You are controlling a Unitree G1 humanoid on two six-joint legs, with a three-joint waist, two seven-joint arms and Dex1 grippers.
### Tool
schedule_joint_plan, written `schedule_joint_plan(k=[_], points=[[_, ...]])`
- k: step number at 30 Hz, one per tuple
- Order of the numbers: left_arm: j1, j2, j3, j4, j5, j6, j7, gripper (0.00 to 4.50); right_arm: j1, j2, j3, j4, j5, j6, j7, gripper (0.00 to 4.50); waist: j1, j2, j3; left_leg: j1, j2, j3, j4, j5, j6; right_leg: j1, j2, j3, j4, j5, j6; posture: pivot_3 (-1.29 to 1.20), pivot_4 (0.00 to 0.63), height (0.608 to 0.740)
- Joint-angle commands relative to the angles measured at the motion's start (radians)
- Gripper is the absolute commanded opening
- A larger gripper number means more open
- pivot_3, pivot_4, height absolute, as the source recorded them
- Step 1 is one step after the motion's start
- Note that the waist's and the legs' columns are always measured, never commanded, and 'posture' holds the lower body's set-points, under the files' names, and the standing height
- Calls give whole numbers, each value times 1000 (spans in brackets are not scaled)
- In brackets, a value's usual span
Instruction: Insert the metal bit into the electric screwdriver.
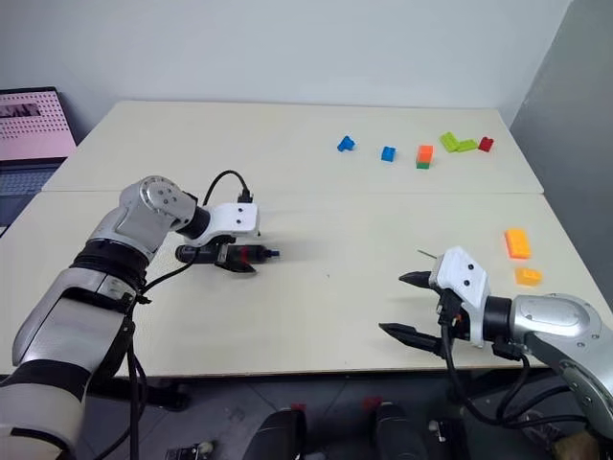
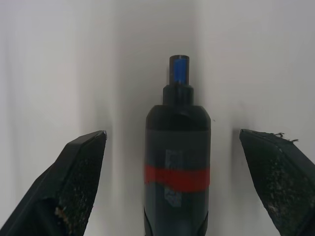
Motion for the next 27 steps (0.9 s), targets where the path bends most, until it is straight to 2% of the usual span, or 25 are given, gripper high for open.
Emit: schedule_joint_plan(k=[1,4,7,17,21,27], points=[[-43,-14,18,38,7,-25,16,4500,4,-1,-23,-42,18,-5,-12,4471,0,0,0,0,0,0,0,0,0,0,0,0,0,0,0,0,150,740],[-45,-20,19,54,11,-46,14,4500,9,-3,-26,-45,21,-5,-16,4471,0,0,0,0,0,0,0,0,0,0,0,0,0,0,0,0,150,740],[-43,-28,15,65,18,-61,25,4028,12,-5,-23,-47,21,-6,-20,4500,0,0,0,0,0,0,0,0,0,0,0,0,1,0,0,0,150,740],[-5,-19,-4,65,58,-122,16,1698,18,-12,-28,-54,27,-4,-24,4500,0,0,0,2,0,0,1,0,0,1,0,0,2,0,0,0,150,740],[13,-19,27,21,22,-138,9,1642,26,-22,-37,-57,30,-2,-18,4500,0,0,0,2,0,0,0,0,0,1,0,0,2,0,0,0,150,740],[54,-54,146,-165,-130,30,-19,1641,36,-40,-88,-59,63,0,1,4500,2,0,0,2,0,0,1,0,0,1,0,0,2,0,0,0,150,740]])
